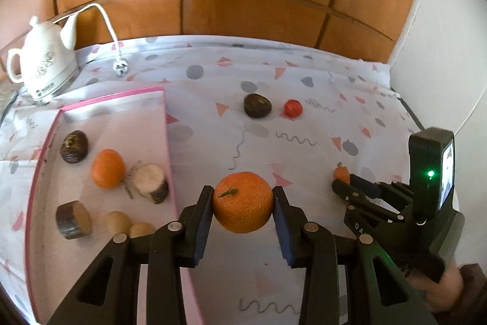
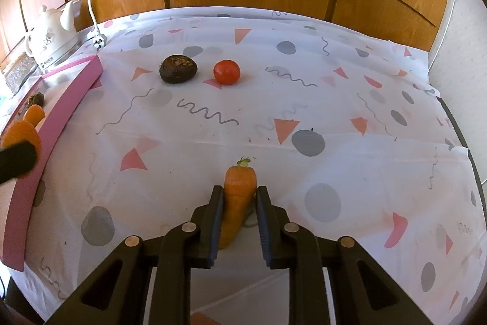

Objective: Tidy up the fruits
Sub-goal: 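Carry the mandarin into the tray and open the left tool while the right tool holds the carrot, then carry the carrot into the tray and open the right tool, then grasp the red tomato with the right tool while the left tool approaches the dark fruit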

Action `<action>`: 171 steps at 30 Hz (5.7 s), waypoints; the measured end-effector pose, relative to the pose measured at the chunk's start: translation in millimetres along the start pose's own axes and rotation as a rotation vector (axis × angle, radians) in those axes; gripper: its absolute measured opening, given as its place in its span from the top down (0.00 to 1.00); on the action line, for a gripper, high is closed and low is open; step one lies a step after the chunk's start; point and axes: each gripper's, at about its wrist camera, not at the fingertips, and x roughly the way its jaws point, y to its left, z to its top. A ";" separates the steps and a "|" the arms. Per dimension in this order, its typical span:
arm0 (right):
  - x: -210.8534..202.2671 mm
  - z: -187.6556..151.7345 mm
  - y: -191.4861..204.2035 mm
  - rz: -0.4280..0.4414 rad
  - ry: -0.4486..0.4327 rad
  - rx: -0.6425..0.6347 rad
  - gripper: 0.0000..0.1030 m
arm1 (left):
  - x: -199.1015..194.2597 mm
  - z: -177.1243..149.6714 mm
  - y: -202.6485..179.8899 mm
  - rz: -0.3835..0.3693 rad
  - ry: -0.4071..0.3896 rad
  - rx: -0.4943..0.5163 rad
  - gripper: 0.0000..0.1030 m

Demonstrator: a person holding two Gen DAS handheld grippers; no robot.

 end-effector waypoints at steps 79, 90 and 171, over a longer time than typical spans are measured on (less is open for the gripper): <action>-23.9 0.4 85.1 0.224 0.022 -0.171 0.81 | -58.7 -51.8 151.3 0.312 -0.082 -0.278 0.27; -64.9 11.3 130.5 0.390 -0.043 -0.268 0.81 | -60.3 -53.2 155.4 0.315 -0.084 -0.292 0.27; -15.9 25.9 34.7 0.173 0.005 0.095 0.68 | -34.1 -12.1 71.4 0.188 -0.073 -0.069 0.26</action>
